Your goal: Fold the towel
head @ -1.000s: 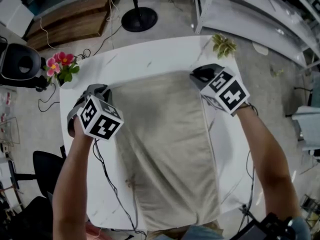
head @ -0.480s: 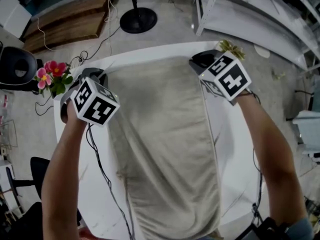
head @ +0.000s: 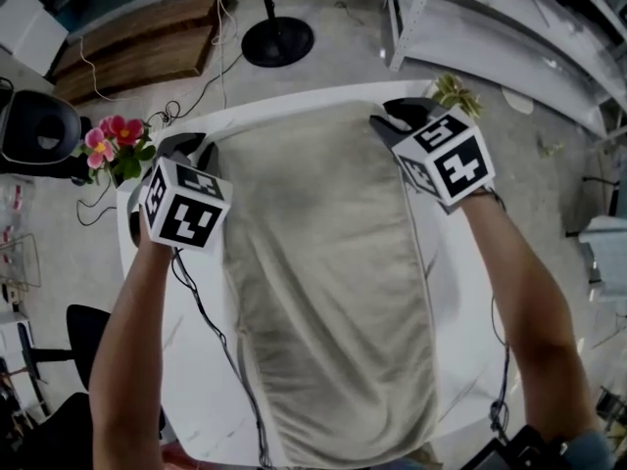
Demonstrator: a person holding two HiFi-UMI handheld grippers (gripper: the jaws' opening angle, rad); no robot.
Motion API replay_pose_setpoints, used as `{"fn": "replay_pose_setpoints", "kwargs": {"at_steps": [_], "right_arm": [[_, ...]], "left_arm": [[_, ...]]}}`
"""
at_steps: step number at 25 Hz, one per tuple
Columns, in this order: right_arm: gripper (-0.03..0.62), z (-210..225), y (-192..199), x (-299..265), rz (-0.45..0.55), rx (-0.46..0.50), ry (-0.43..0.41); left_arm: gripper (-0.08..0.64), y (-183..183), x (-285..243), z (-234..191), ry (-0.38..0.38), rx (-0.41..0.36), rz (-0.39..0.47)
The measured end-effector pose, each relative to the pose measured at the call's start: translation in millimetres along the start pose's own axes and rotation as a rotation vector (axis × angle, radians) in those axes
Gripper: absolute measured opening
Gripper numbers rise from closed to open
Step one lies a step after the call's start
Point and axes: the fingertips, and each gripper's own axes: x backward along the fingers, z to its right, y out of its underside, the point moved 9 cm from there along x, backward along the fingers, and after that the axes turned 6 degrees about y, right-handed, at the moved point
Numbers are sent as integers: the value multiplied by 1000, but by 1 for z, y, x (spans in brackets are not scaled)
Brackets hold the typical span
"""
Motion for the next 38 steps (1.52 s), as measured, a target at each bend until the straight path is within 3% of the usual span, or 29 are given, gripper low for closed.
{"fn": "replay_pose_setpoints", "kwargs": {"at_steps": [5,10,13,20,23,26,32,38], "right_arm": [[121,-25,-10,41,58,-48,-5],[120,-49,-3,64,36,-1,-26],[106,-60,-2,63,4,42,-43],[92,-54,5,59,-5,70,8],[68,-46,-1,49,24,54,50],[23,-36,-14,28,41,25,64],[15,-40,-13,-30,-115,89,-4],[14,-15,-15,-52,-123,35,90]], "left_arm": [[84,8,49,7,14,73,44],[115,28,59,10,39,13,-25],[110,35,55,5,46,19,-60],[106,35,78,5,43,55,8],[106,39,96,24,135,94,61],[106,43,90,40,199,93,54],[101,41,76,39,229,180,101],[98,46,87,43,237,218,135]]}}
